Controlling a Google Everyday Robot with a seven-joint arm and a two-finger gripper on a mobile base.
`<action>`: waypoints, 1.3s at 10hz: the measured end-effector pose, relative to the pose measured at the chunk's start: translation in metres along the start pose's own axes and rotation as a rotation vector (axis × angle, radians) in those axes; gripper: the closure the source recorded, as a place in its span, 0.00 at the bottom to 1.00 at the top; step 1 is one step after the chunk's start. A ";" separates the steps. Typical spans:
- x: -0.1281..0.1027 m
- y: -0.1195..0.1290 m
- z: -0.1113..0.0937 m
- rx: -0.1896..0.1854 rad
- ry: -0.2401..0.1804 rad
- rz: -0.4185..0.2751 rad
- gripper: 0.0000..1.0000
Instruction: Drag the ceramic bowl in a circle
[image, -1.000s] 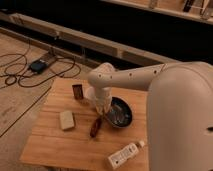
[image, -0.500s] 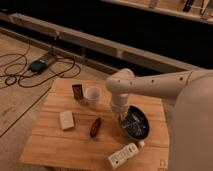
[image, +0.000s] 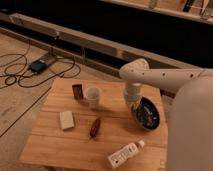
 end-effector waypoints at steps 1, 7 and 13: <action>-0.014 0.004 -0.003 0.010 -0.006 -0.009 1.00; -0.058 0.104 0.000 -0.003 -0.024 -0.206 1.00; 0.022 0.142 0.006 -0.062 0.015 -0.275 1.00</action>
